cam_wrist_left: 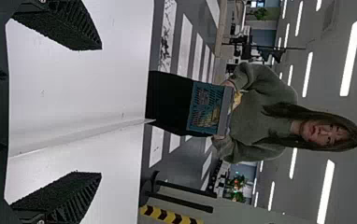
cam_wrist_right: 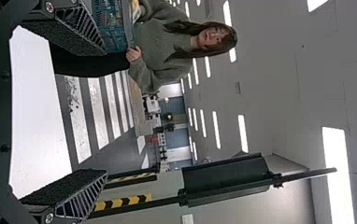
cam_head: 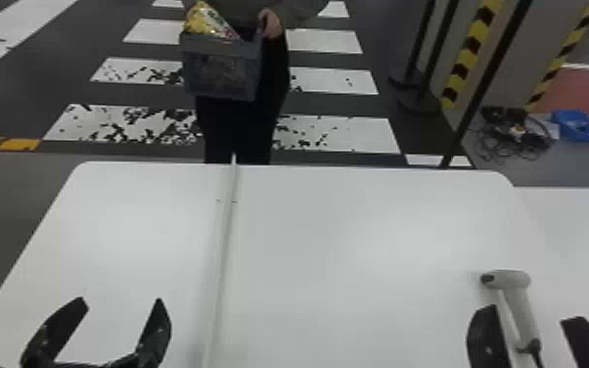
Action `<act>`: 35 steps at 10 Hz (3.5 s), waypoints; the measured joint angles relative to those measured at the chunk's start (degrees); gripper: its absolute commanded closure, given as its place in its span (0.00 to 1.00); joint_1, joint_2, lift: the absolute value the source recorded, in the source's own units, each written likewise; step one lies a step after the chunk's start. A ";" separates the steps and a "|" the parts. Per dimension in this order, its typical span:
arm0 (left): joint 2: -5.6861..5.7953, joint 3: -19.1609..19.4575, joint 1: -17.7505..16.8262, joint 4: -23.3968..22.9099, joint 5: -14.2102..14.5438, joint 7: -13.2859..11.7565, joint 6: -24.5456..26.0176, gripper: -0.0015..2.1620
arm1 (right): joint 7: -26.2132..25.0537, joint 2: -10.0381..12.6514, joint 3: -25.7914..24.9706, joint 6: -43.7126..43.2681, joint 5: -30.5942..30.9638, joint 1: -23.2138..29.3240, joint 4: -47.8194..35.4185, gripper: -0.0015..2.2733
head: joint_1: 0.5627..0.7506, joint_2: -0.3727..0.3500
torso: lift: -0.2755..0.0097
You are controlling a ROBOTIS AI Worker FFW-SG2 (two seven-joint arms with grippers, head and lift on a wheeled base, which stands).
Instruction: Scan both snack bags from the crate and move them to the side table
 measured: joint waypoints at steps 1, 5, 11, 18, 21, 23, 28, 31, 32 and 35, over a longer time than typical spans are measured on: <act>0.00 0.01 0.00 0.00 0.00 -0.03 -0.03 0.01 | -0.01 -0.04 0.00 0.00 -0.04 -0.05 0.01 0.04 | 0.70 0.42 | 0.63; 0.00 0.09 0.00 0.31 -0.24 -0.21 -1.03 0.02 | 0.17 -0.15 -0.03 0.60 -1.04 -0.06 -0.11 0.04 | 0.70 0.41 | 0.63; -0.08 0.04 0.00 0.56 -0.88 -0.10 -2.22 0.03 | 0.19 -0.09 0.00 0.13 -0.56 -0.05 0.05 0.04 | 0.70 0.42 | 0.63; -0.03 -0.09 0.00 1.04 -1.18 0.47 -3.78 0.04 | 0.25 -0.17 0.00 0.04 -0.18 0.04 0.10 0.04 | 0.70 0.43 | 0.63; 0.00 -0.33 0.00 1.13 -1.27 0.86 -4.78 0.04 | 0.25 -0.31 0.00 0.03 0.05 0.11 0.10 0.04 | 0.70 0.44 | 0.63; 0.00 -0.47 0.00 1.13 -1.35 1.75 -5.59 0.04 | 0.25 -0.41 0.04 0.00 0.07 0.12 0.10 0.04 | 0.70 0.44 | 0.63; -0.05 2.00 -0.10 0.76 -0.59 1.99 -6.63 0.04 | 0.31 -0.61 0.09 0.00 0.08 0.12 0.44 0.05 | 0.70 0.49 | 0.63; 0.11 8.92 -2.05 0.44 4.89 -2.84 -5.54 0.04 | 0.50 -0.71 0.18 0.00 0.35 0.35 0.45 0.05 | 0.70 0.58 | 0.63; 0.05 10.68 -3.03 0.88 6.28 -4.05 -5.04 0.04 | 0.52 -0.89 0.40 0.00 0.62 0.38 0.45 0.05 | 0.70 0.62 | 0.63; -0.36 12.10 -6.69 3.92 8.73 -6.99 -3.97 0.04 | 0.52 -1.34 1.18 0.00 1.64 0.54 0.45 0.05 | 0.70 0.68 | 0.63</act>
